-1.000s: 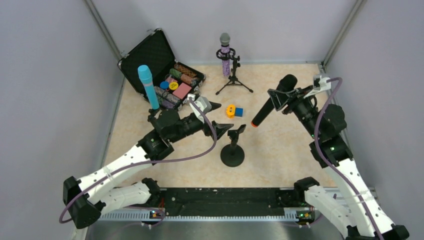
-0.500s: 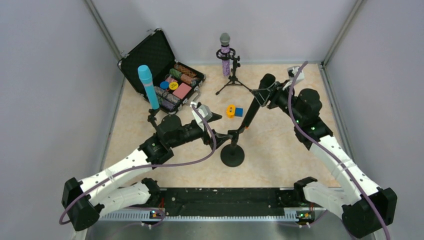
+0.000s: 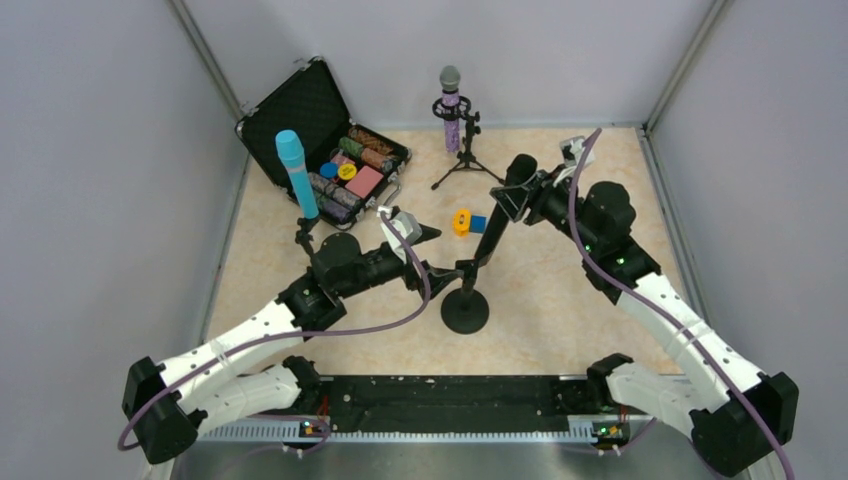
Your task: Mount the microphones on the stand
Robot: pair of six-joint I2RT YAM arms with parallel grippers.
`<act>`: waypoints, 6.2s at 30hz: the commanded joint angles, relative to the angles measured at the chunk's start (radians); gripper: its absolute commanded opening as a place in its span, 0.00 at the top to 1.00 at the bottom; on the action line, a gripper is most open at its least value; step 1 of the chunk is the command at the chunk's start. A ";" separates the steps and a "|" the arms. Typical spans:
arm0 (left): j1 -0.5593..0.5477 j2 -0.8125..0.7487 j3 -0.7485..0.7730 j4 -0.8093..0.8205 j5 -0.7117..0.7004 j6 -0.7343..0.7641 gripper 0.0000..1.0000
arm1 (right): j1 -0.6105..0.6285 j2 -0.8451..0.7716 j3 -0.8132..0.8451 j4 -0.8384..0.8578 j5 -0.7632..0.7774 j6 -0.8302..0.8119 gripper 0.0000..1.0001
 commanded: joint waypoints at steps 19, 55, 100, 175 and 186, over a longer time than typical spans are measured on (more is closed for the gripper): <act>-0.003 0.002 -0.002 0.013 0.009 0.100 0.01 | 0.012 -0.150 0.028 -0.058 0.143 -0.068 1.00; -0.003 0.098 -0.054 0.197 0.035 0.055 0.01 | 0.013 -0.228 -0.007 -0.058 -0.006 -0.234 1.00; -0.002 -0.084 -0.153 0.249 0.060 -0.016 0.01 | 0.187 -0.036 0.070 0.047 0.106 -0.231 1.00; 0.008 0.197 -0.029 0.169 0.138 0.179 1.00 | 0.188 -0.233 -0.047 -0.092 0.135 -0.229 1.00; 0.008 0.174 0.025 0.040 0.070 0.220 0.39 | 0.188 -0.201 -0.015 -0.044 0.171 -0.260 1.00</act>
